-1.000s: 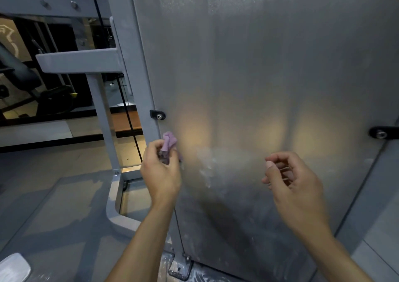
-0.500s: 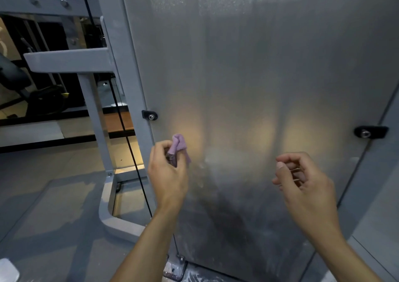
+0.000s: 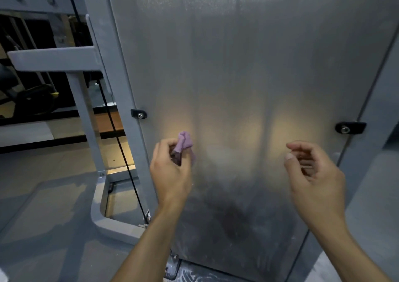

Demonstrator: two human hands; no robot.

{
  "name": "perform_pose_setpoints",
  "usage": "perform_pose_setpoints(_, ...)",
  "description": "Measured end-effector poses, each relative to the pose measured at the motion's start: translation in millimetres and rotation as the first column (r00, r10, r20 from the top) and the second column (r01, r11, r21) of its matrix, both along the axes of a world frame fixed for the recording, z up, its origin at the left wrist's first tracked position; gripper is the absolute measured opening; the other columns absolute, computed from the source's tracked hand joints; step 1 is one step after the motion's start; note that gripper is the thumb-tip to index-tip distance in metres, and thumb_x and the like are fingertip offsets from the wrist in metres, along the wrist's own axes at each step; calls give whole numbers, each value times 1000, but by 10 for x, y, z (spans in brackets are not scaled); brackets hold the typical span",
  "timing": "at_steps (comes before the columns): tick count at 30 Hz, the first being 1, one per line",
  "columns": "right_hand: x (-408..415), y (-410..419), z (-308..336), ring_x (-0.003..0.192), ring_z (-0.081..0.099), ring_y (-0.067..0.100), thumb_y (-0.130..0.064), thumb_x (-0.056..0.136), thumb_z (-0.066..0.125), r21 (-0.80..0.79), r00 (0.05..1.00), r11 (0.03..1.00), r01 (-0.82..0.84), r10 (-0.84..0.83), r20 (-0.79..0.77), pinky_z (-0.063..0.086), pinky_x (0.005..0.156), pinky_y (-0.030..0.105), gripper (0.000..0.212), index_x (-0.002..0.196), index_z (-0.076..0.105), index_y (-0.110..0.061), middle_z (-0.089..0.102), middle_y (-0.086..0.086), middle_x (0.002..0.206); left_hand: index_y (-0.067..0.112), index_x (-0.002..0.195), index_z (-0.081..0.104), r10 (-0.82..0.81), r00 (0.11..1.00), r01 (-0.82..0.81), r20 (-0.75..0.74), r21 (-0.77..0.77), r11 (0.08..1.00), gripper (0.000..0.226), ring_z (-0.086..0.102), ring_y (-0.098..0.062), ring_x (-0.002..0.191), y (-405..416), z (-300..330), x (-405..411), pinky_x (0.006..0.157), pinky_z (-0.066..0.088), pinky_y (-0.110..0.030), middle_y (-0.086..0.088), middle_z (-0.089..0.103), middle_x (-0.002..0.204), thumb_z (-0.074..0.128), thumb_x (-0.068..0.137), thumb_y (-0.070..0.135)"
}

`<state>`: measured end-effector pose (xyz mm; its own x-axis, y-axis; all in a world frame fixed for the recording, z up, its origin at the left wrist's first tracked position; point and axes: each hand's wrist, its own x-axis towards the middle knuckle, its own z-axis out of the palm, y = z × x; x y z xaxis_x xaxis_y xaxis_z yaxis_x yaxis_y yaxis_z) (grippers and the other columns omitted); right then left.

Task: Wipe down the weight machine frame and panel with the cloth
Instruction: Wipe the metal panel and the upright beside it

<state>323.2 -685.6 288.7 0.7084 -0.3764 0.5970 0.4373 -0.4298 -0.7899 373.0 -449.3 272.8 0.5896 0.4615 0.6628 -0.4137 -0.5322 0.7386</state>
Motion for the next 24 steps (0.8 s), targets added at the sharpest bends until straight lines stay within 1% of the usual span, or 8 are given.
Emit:
perform_pose_setpoints(2, -14, -45, 11, 87, 64, 7, -10, 97, 63, -5, 1000, 1000, 26, -26, 16, 45, 71, 6, 22, 105, 66, -31, 67, -13, 93, 18, 94, 66, -84, 996, 85, -17, 50, 995, 14, 60, -14, 80, -201, -33, -24, 69, 48, -28, 5, 63, 90, 76, 88, 9)
perform_pose_setpoints(5, -34, -72, -15, 87, 63, 5, -8, 97, 63, -17, 999, 999, 35, -35, 12, 44, 73, 6, 21, 106, 67, -27, 66, -11, 96, 17, 92, 68, -198, 980, 193, 8, 185, 964, 15, 59, -9, 80, -409, -51, -71, 69, 44, -19, 6, 63, 88, 76, 86, 6)
perform_pose_setpoints(10, -44, -147, -20, 85, 63, 7, -7, 96, 63, -1, 999, 999, 39, -39, 16, 43, 72, 6, 22, 103, 67, -27, 67, -7, 94, 17, 83, 62, -31, 999, 29, 26, 74, 997, 22, 56, -3, 75, -134, 64, -42, 61, 38, -13, 4, 60, 83, 74, 94, 31)
perform_pose_setpoints(13, -67, -221, -19, 85, 63, 6, -7, 96, 63, -5, 998, 999, 52, -52, 19, 44, 72, 6, 21, 103, 67, -26, 67, -7, 94, 17, 85, 60, 18, 1000, -18, -7, 13, 1000, 17, 54, -5, 73, -113, 45, -27, 62, 38, -10, -1, 62, 86, 77, 88, 16)
perform_pose_setpoints(16, -75, -261, -31, 85, 63, 5, -7, 96, 63, 2, 998, 998, 55, -55, 14, 44, 73, 6, 21, 102, 67, -28, 68, -9, 94, 16, 86, 64, -90, 995, 91, -37, 34, 995, 17, 62, -17, 75, -436, -50, -26, 65, 49, -27, 1, 65, 84, 76, 81, 7)
perform_pose_setpoints(18, -65, -262, -45, 86, 63, 5, -7, 97, 63, -8, 998, 998, 55, -55, 8, 44, 74, 6, 21, 101, 67, -28, 68, -8, 94, 16, 87, 66, -191, 981, 192, -17, 121, 974, 15, 63, -14, 75, -657, -82, -57, 64, 50, -32, 3, 65, 84, 75, 82, 4)
perform_pose_setpoints(21, -50, -255, -46, 87, 64, 6, -8, 97, 63, -17, 999, 998, 53, -53, 11, 45, 74, 7, 21, 102, 67, -28, 68, -6, 96, 15, 81, 65, -201, 979, 196, 23, 124, 973, 16, 60, -7, 69, -712, -30, -58, 60, 45, -19, 5, 63, 79, 79, 85, 9)
perform_pose_setpoints(24, -46, -300, -27, 86, 63, 5, -8, 97, 62, -15, 998, 998, 57, -56, 24, 44, 73, 6, 21, 102, 66, -28, 68, -9, 93, 15, 74, 58, -39, 999, 39, 29, -4, 999, 29, 56, -6, 62, -524, 62, -18, 55, 36, -11, 6, 59, 67, 79, 89, 29)
